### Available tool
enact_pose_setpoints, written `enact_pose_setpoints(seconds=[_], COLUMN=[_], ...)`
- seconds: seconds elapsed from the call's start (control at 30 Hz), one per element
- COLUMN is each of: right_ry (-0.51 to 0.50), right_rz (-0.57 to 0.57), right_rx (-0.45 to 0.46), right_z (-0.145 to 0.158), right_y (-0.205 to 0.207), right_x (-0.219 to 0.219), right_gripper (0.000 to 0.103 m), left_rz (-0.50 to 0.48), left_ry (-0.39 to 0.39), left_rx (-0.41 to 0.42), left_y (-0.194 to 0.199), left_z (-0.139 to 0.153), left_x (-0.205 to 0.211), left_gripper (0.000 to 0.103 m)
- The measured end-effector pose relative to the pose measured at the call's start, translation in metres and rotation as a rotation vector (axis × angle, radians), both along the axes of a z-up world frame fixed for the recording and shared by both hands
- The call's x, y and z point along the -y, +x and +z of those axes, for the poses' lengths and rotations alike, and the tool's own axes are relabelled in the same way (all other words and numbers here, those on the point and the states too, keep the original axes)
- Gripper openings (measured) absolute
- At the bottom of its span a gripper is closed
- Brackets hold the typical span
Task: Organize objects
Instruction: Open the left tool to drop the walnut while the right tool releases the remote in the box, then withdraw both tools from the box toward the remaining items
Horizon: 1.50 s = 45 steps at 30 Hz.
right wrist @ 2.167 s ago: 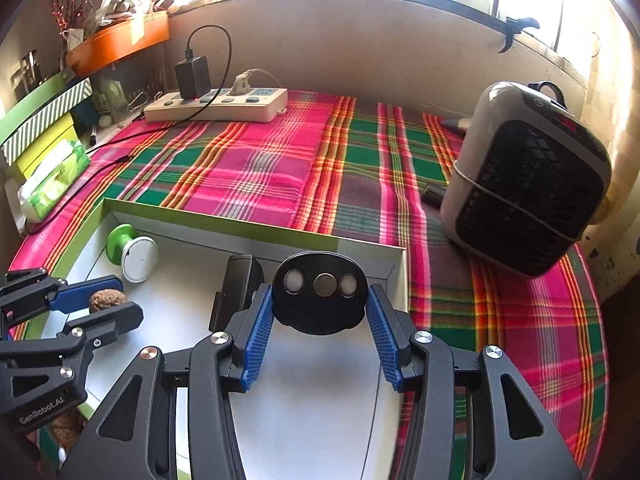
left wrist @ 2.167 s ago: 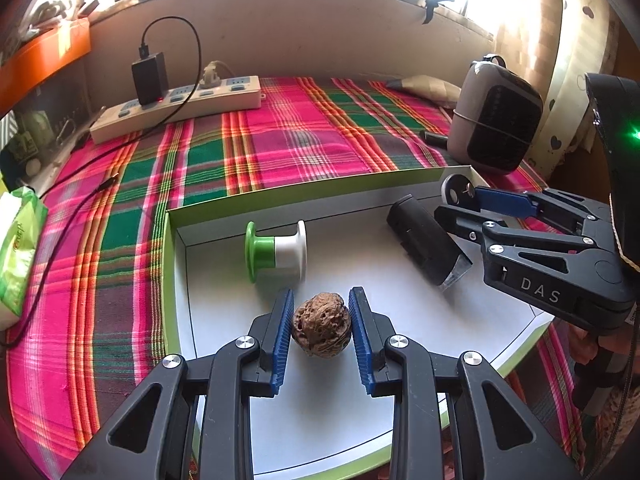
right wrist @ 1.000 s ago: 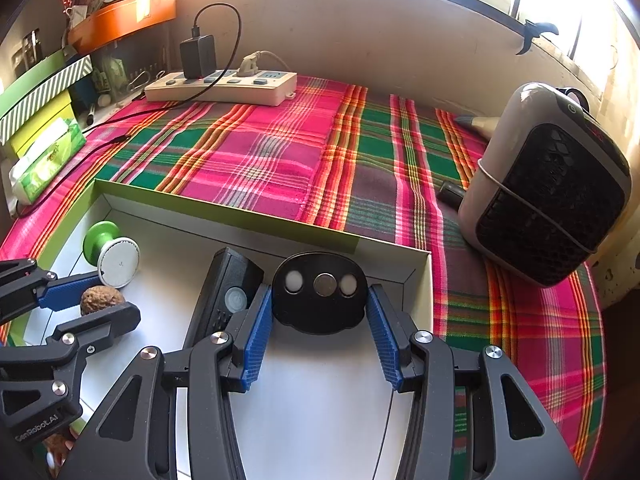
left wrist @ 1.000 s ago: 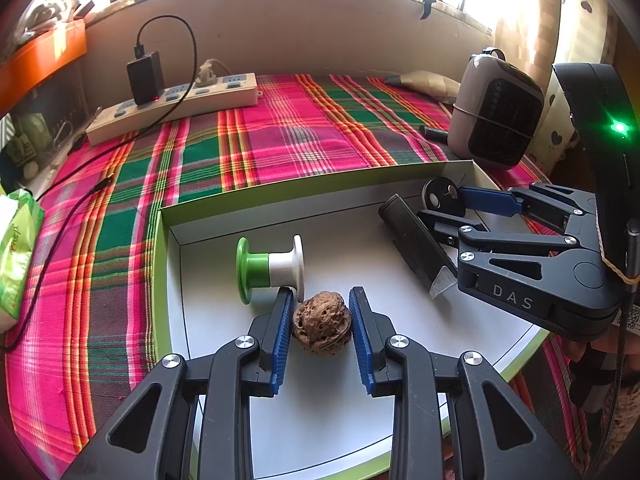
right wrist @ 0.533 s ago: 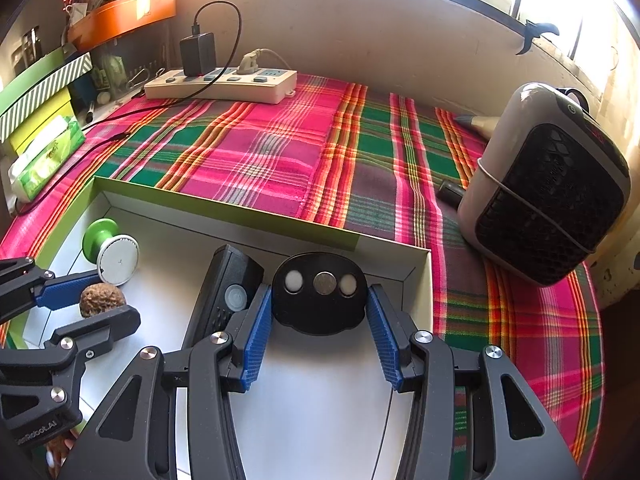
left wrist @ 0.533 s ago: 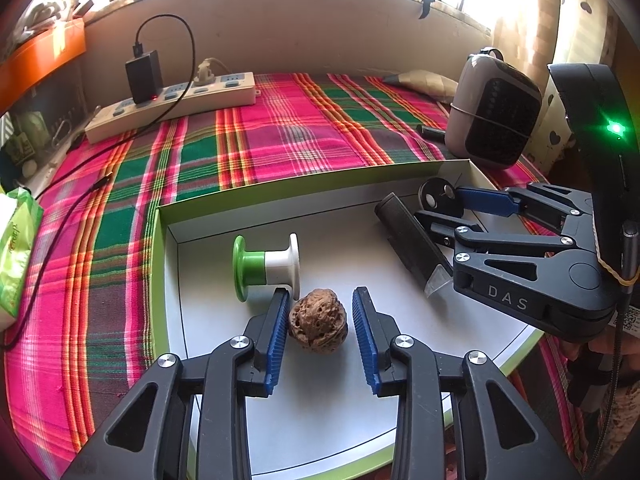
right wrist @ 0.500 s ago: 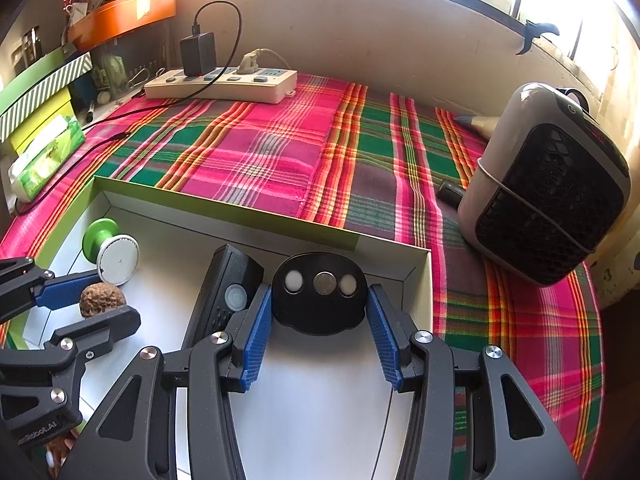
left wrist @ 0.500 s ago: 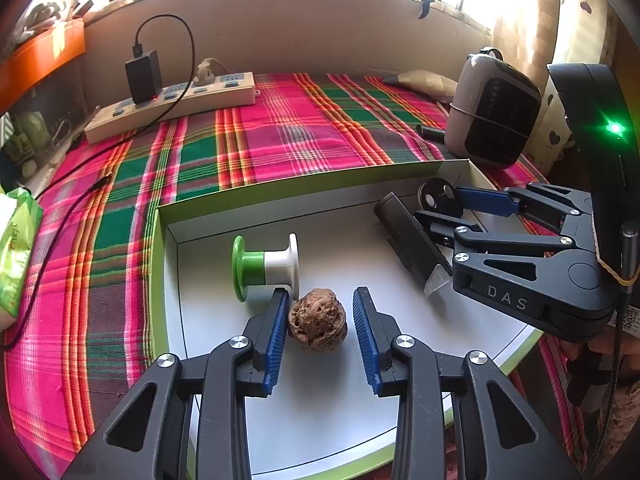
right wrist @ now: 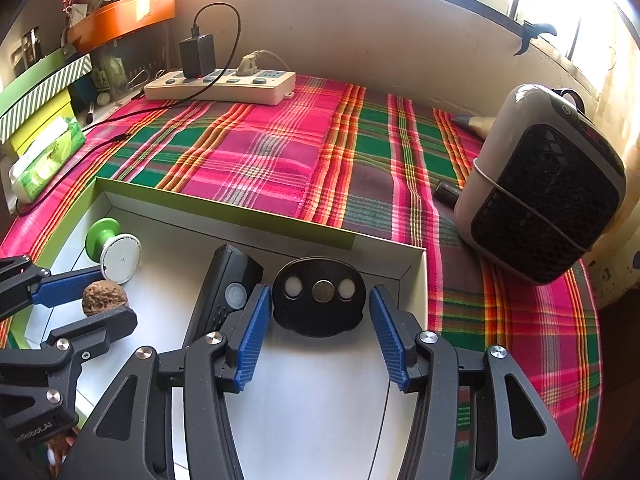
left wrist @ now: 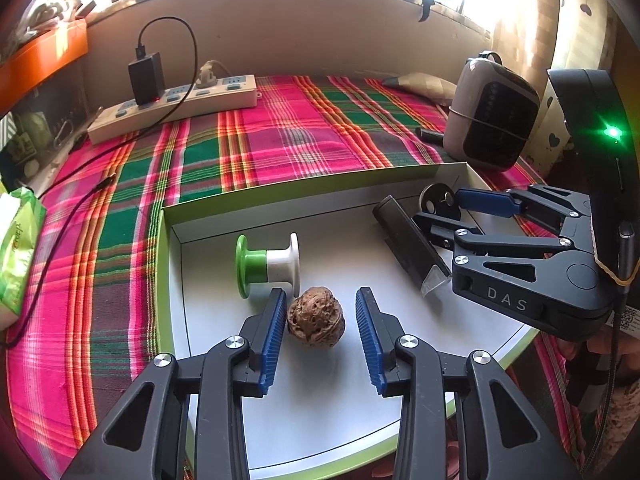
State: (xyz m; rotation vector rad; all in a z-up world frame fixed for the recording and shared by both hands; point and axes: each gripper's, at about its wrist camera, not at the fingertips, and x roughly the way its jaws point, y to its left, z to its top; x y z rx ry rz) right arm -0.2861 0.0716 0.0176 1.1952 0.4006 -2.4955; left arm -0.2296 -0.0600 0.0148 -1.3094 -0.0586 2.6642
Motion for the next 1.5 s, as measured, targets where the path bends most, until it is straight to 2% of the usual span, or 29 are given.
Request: enact_pose_setpoints(seconds=[0.57,0.93,1.5], right_ry=[-0.026,-0.05,-0.106], right_rz=[-0.016,-0.032,-0.027], right_rx=[-0.02,-0.043,-0.101], right_z=[0.011,0.021,0.038], right_y=[0.016,0.035,0.091], right_x=[-0.003,-0.006,-0.008], right_gripper=[0.053,0.053,0.053], left_rz=[0.028,0.047,0.071], left_ry=[-0.004,-0.009,-0.034], left_rx=[-0.016,-0.053,-0.108], left_y=[0.012,0.034,0.076], left_z=[0.009,0.02,0.034], left_x=[0.003,0.005,0.007], left_gripper=[0.037,0.037,0.037])
